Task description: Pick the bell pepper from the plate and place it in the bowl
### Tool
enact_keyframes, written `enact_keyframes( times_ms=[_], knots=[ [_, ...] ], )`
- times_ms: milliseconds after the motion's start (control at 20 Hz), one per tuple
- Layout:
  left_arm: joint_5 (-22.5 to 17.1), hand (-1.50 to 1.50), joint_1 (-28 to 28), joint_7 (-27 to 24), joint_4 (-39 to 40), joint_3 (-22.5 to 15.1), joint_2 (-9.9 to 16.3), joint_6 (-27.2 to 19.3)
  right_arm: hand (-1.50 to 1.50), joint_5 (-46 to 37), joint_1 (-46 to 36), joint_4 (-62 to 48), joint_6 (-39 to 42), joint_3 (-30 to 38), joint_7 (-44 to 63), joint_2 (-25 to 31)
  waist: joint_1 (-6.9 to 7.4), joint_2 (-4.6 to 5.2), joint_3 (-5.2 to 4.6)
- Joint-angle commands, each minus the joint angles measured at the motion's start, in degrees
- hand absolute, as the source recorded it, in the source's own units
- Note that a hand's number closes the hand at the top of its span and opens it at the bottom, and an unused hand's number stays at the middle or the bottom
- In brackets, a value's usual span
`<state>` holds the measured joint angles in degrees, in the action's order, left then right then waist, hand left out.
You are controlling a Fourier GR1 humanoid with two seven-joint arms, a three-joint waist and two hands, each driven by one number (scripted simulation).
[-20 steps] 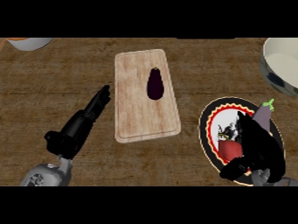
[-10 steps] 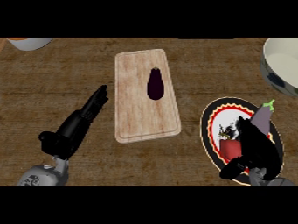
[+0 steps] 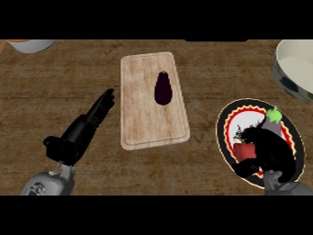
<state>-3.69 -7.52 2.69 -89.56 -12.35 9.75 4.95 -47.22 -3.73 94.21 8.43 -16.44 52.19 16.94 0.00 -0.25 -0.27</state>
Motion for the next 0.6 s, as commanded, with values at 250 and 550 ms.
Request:
enact_keyframes(
  times_ms=[250,550],
  knots=[
    [0.73,0.00,-1.17,1.03,-0.12,1.89,-1.50,1.38,1.50,-1.15,-1.30,-1.65,2.38,0.48,-11.82,3.17,0.15,0.32,0.29],
    [1.09,0.00,-1.21,1.98,-0.56,0.16,-1.93,1.55,1.50,3.31,-1.53,4.94,13.41,-13.85,-42.84,16.71,2.37,0.26,0.53]
  ],
)
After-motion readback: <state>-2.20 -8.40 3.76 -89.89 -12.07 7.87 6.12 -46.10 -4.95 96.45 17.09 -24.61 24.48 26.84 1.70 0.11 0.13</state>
